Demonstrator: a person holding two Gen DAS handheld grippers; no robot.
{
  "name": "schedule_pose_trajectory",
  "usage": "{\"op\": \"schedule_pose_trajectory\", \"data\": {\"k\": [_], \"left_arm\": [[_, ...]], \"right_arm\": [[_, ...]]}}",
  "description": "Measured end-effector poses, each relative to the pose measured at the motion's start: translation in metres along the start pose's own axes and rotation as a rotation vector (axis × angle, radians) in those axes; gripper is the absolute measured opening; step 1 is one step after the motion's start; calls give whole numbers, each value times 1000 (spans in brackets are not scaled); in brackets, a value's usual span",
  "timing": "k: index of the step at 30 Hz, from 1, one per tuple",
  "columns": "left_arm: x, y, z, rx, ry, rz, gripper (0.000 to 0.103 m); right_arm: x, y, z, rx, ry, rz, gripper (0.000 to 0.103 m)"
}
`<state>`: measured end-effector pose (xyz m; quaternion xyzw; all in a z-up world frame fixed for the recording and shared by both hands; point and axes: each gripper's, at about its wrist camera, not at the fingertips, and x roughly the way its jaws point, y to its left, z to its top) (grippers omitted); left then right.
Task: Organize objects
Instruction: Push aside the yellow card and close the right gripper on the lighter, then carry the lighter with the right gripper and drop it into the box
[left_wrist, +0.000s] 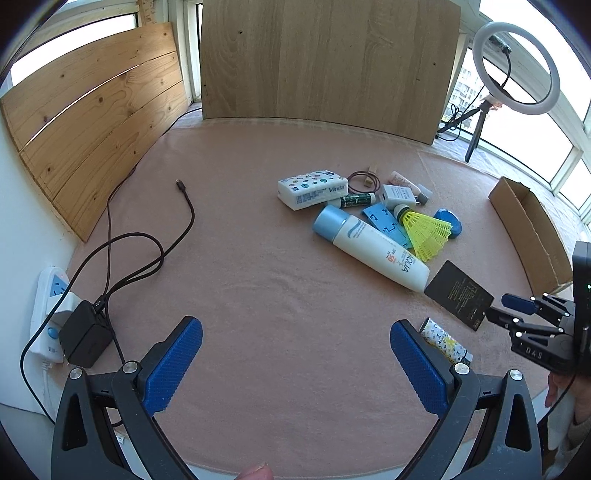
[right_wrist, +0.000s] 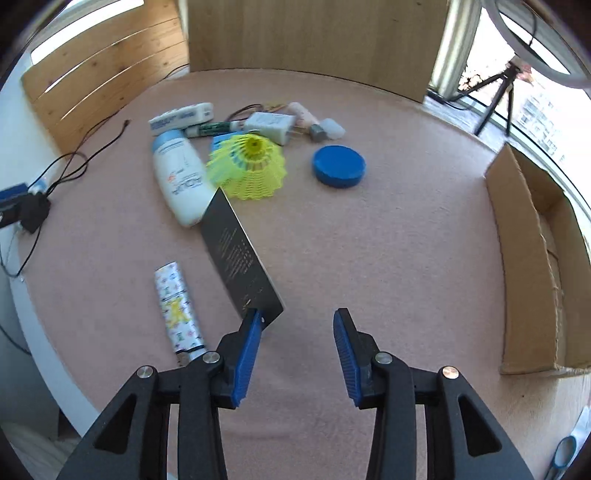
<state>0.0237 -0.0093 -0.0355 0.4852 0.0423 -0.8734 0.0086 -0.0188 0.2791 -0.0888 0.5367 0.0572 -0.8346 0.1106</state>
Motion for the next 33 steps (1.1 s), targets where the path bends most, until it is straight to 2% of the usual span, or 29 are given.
{"op": "schedule_pose_trajectory", "data": {"k": [2, 5, 6, 8, 10, 12, 14, 16, 19, 22, 23, 25, 26, 27, 31, 33], "left_arm": [[-2, -1, 0, 5, -6, 1, 103], [-3, 1, -3, -1, -4, -14, 103], [-2, 2, -4, -3, -1, -20, 103], [0, 2, -6, -3, 3, -19, 103], [1, 1, -8, 4, -2, -25, 103], [-1, 1, -12, 17, -25, -58, 103], [-1, 0, -17, 36, -40, -85, 103], [-2, -2, -23, 69, -65, -89, 103], [3, -13, -30, 181, -114, -185, 103], [25, -38, -42, 398, -92, -272, 103], [32, -48, -47, 483, -84, -283, 102], [46, -65, -55, 635, -70, -315, 92], [53, -71, -57, 687, -54, -332, 89], [60, -76, -56, 721, -38, -352, 84], [81, -93, -55, 836, -29, -417, 80], [83, -97, -52, 884, -53, -469, 76]], "right_arm": [[-5, -5, 0, -12, 0, 10, 37], [-8, 25, -12, -183, 36, 144, 44], [-5, 39, -19, -262, 48, 165, 46], [3, 64, -31, -386, 63, 155, 47], [7, 80, -36, -439, 54, 198, 47], [14, 90, -37, -490, 57, 175, 45], [15, 92, -32, -503, 66, 214, 43], [16, 95, -32, -548, 71, 237, 33], [16, 101, -33, -679, 59, 288, 23], [17, 104, -36, -847, 16, 340, 23], [17, 101, -37, -897, 2, 353, 23], [20, 92, -34, -926, -6, 380, 35], [22, 87, -32, -929, -7, 399, 37], [24, 84, -30, -933, -14, 409, 38], [27, 91, -26, -972, 19, 399, 38], [27, 93, -29, -991, 31, 418, 32]]}}
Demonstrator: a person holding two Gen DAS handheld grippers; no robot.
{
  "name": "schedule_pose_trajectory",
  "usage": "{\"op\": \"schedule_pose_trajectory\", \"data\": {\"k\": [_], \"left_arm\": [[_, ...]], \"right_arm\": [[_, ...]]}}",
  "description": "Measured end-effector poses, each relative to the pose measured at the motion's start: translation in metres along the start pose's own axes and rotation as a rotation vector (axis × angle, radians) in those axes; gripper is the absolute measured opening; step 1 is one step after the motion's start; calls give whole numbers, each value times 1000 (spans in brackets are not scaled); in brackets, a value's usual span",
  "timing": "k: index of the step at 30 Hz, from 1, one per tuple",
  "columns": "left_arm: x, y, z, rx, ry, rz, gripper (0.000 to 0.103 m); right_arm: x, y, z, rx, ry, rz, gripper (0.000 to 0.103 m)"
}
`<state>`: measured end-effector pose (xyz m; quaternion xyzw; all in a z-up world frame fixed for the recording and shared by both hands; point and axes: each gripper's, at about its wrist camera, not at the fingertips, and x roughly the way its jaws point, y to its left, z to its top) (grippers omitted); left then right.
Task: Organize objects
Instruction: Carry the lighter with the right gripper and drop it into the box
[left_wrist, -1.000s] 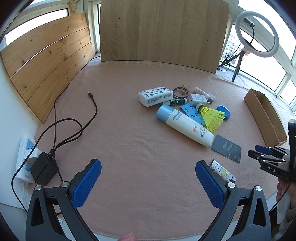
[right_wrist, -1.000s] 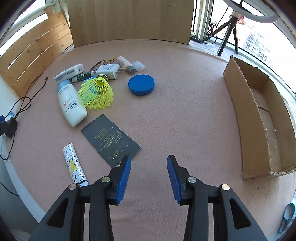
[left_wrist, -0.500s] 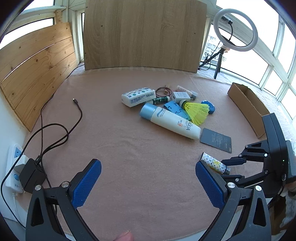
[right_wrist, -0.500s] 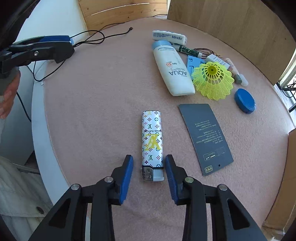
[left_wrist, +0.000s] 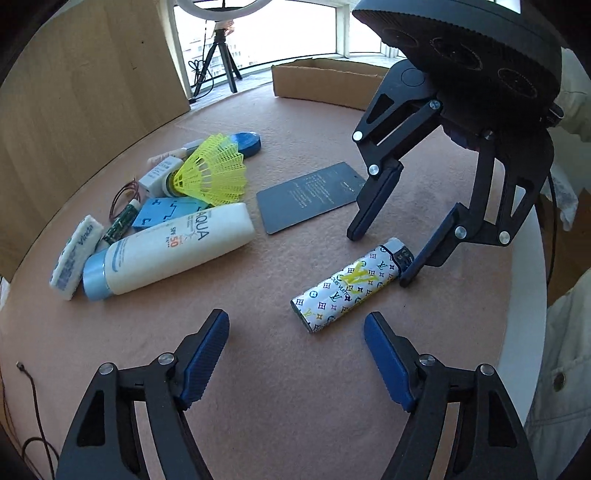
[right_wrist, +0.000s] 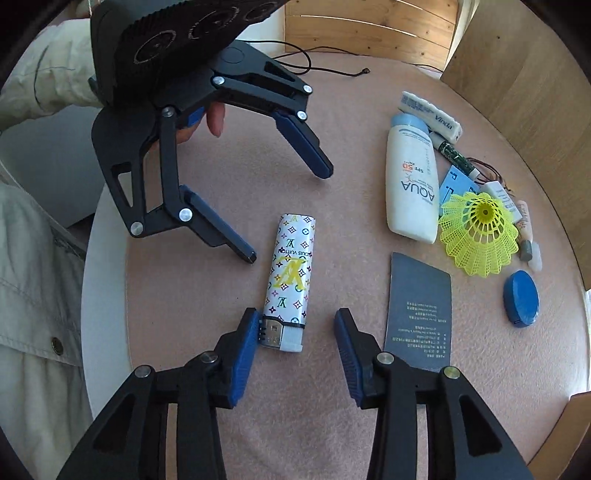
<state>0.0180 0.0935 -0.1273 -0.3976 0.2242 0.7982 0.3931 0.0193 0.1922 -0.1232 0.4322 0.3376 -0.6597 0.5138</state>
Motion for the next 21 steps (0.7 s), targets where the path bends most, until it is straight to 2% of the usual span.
{"op": "schedule_pose_trajectory", "data": {"k": [2, 4, 6, 7, 12, 14, 17, 20, 21], "left_arm": [[4, 1, 4, 39, 0, -31, 72], [5, -2, 7, 96, -7, -69, 63], [5, -5, 8, 136, -9, -121, 51], [4, -7, 7, 150, -11, -133, 49], [8, -4, 4, 145, -48, -179, 49], [9, 4, 4, 114, -48, -220, 50], [10, 4, 4, 115, -48, -226, 51], [10, 11, 5, 84, -38, -225, 39], [11, 10, 7, 90, -30, -230, 39]], "right_arm": [[0, -3, 4, -22, 1, 20, 26], [1, -4, 7, -71, 14, 31, 23], [-1, -10, 5, -91, 24, 59, 22], [-1, -14, 3, -102, 23, 59, 22], [0, -13, 5, -135, 11, 51, 22], [1, -16, 7, -121, 14, 54, 22], [2, -22, 10, -61, 8, 68, 22], [-5, -20, 3, -21, -11, 75, 22], [-6, -19, 2, -16, -14, 78, 22]]}}
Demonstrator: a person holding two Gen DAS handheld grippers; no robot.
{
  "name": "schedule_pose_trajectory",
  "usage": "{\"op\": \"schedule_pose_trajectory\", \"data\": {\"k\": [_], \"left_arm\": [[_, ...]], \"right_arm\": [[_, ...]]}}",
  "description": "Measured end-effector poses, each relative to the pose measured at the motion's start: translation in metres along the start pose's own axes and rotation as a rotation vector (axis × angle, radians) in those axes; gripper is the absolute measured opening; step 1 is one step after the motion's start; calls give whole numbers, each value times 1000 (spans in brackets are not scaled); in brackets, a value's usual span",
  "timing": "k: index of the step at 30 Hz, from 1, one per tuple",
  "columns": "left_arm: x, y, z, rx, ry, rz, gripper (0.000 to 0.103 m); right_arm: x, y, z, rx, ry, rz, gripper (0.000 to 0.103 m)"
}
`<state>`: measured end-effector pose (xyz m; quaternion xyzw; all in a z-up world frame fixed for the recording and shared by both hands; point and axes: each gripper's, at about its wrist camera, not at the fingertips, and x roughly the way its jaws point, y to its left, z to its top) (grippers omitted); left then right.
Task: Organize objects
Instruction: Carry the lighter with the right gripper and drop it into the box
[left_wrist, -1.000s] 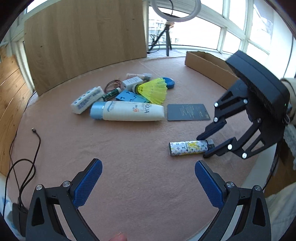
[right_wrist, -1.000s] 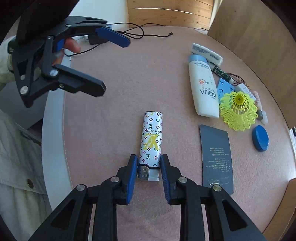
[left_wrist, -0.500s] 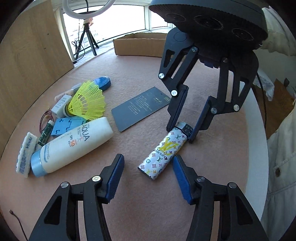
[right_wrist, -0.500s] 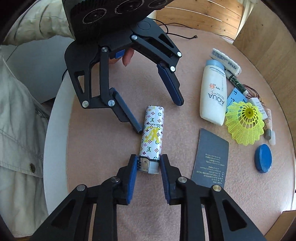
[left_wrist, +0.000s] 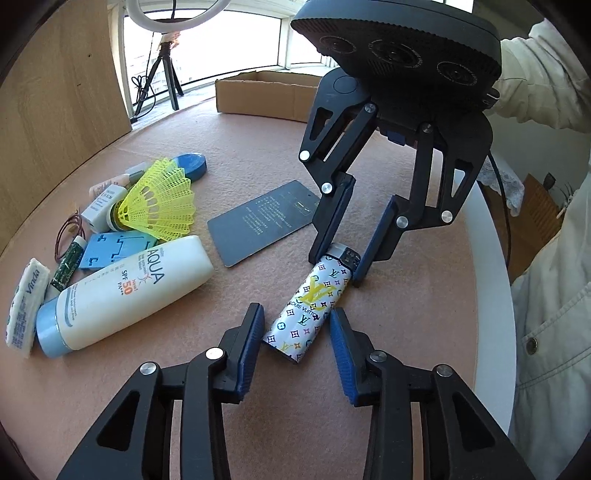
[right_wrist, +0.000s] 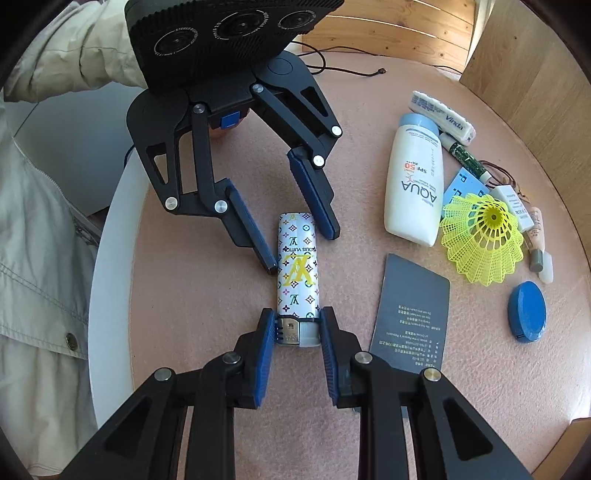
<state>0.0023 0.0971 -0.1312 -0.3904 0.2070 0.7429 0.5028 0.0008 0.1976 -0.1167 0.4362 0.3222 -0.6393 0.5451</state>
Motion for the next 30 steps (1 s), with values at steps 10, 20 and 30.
{"op": "schedule_pose_trajectory", "data": {"k": [10, 20, 30], "left_arm": [[-9, -33, 15, 108, 18, -36, 32], [-25, -58, 67, 173, 37, -19, 31], [-1, -76, 191, 244, 25, 50, 31]], "right_arm": [[-26, 24, -10, -44, 10, 11, 22], [-80, 28, -23, -102, -13, -56, 22], [-161, -15, -81, -106, -41, -192, 22]]}}
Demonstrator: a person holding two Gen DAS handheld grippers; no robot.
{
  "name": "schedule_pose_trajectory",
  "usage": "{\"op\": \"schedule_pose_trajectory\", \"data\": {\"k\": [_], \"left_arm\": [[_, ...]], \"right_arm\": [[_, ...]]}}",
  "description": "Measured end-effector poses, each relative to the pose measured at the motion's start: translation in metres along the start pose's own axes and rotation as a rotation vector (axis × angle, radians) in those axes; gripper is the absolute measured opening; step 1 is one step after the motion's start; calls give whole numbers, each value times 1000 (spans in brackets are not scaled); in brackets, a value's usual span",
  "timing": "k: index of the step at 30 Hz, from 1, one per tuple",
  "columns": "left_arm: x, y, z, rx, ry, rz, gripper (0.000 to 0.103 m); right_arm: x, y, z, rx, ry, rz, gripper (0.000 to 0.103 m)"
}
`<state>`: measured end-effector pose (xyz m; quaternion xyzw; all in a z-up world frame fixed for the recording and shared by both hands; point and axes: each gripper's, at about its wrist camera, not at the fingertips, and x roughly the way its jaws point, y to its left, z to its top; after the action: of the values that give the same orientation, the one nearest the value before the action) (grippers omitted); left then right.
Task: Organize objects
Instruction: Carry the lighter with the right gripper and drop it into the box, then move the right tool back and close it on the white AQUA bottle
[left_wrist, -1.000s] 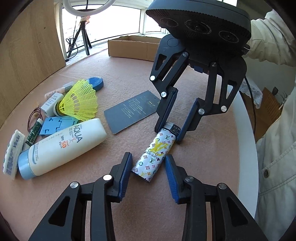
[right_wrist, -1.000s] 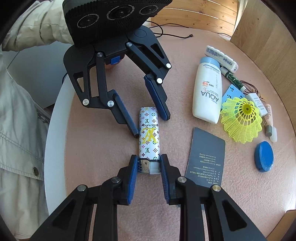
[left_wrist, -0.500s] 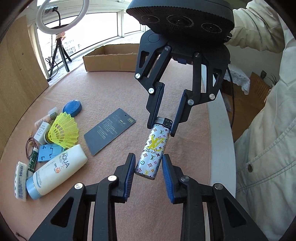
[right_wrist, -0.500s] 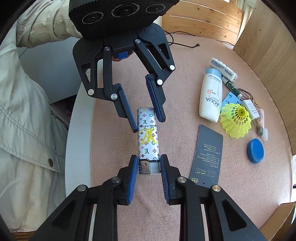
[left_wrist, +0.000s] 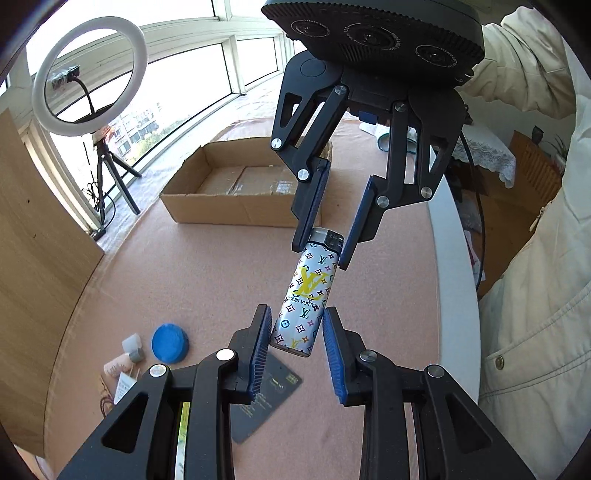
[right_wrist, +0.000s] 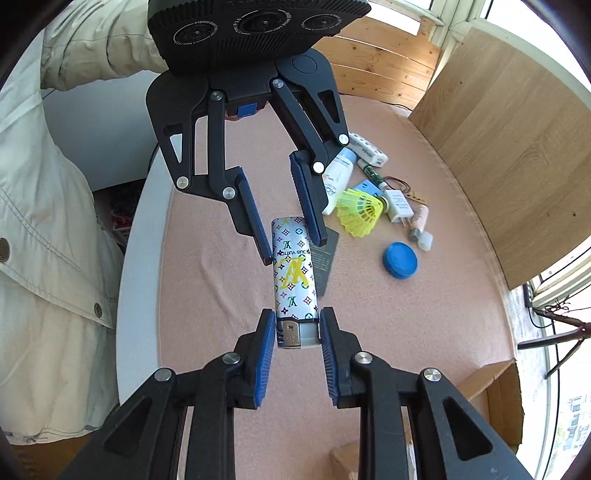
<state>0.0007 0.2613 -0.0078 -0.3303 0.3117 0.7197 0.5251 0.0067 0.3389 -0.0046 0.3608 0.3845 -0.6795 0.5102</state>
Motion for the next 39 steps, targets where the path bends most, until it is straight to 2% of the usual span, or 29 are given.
{"op": "schedule_pose_trajectory", "data": {"k": [9, 14, 17, 18, 19, 20, 21, 22, 27, 29, 31, 34, 37, 39], "left_arm": [[89, 19, 131, 63, 3, -23, 31], [134, 28, 178, 77, 10, -65, 31], [157, 29, 198, 75, 18, -55, 33], [162, 30, 202, 55, 25, -45, 35], [168, 31, 203, 32, 44, -41, 45], [172, 31, 203, 17, 68, -26, 52], [175, 30, 200, 6, 88, 3, 65], [175, 28, 195, -4, 104, 30, 75], [154, 11, 166, -91, 106, 105, 84], [142, 9, 146, -159, 98, 148, 85], [133, 14, 131, -244, 84, 185, 85], [108, 8, 102, -373, 65, 247, 87], [81, 7, 67, -467, 55, 314, 90], [66, 6, 50, -522, 51, 359, 90]], "right_arm": [[-53, -61, -103, 75, 34, -77, 22], [-57, -86, -148, 128, 38, -84, 22], [-56, -96, -170, 155, 25, -98, 22], [-54, -98, -175, 164, 21, -102, 22], [-51, -101, -180, 175, 28, -105, 22], [-48, -103, -183, 187, 31, -110, 22], [-47, -106, -186, 203, 27, -113, 22], [-47, -109, -188, 220, 21, -117, 23], [-48, -113, -191, 292, 14, -193, 25], [-50, -115, -190, 348, 8, -251, 38], [-50, -119, -187, 427, -5, -311, 59], [-51, -126, -181, 556, -19, -365, 64], [-49, -128, -166, 679, -10, -427, 67], [-45, -128, -153, 756, 2, -438, 69]]}}
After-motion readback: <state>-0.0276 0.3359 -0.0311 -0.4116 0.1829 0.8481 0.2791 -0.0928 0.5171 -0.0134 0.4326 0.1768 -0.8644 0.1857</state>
